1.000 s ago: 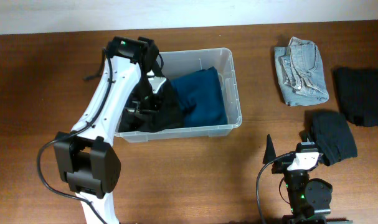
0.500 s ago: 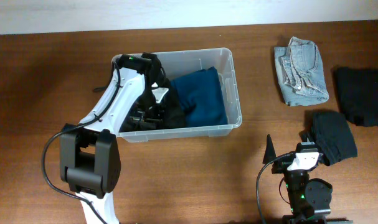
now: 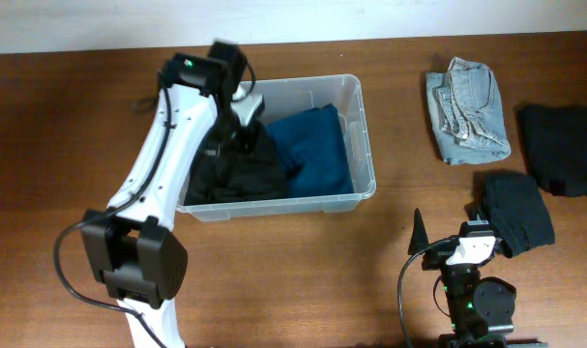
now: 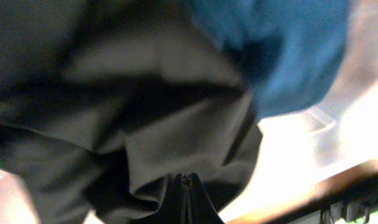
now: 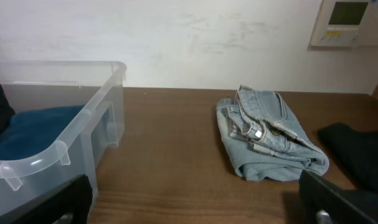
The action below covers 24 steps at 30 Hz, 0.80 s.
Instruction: Pack container
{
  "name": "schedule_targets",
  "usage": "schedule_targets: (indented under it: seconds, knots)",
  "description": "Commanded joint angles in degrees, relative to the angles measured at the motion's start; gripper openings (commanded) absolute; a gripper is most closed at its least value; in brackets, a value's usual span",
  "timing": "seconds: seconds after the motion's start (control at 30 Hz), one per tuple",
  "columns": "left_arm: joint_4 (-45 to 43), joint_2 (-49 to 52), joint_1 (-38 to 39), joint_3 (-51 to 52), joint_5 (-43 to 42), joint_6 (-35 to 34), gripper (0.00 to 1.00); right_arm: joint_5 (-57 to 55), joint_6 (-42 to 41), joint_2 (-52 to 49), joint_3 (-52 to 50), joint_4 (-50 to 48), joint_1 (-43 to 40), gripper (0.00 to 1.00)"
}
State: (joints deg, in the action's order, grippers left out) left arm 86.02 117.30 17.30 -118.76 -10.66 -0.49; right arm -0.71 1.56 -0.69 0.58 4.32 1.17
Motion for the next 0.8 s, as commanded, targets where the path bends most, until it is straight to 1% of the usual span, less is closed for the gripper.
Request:
schedule_targets:
  seconds: [0.0, 0.07, 0.3, 0.4, 0.6, 0.77]
  knots:
    - [-2.0, -1.3, -0.3, -4.4, 6.1, -0.5, 0.01, 0.1, -0.1, 0.5, -0.3, 0.4, 0.4, 0.98]
    - [-4.3, -1.2, -0.4, -4.3, 8.9, -1.2, 0.01, 0.1, -0.1, 0.5, -0.3, 0.4, 0.4, 0.98]
    - [-10.2, 1.9, -3.1, -4.1, 14.4, -1.7, 0.01, 0.1, -0.1, 0.5, -0.3, 0.4, 0.4, 0.98]
    - [-12.7, 3.3, -4.5, -4.1, 16.8, -3.2, 0.01, 0.1, -0.1, 0.5, -0.3, 0.4, 0.4, 0.98]
    - [-15.8, 6.6, -7.1, -4.1, 15.7, -3.1, 0.01, 0.1, -0.1, 0.5, -0.3, 0.4, 0.4, 0.98]
    - [-17.6, 9.3, -7.2, -4.1, 15.9, -2.5, 0.01, 0.1, -0.1, 0.5, -0.3, 0.4, 0.4, 0.98]
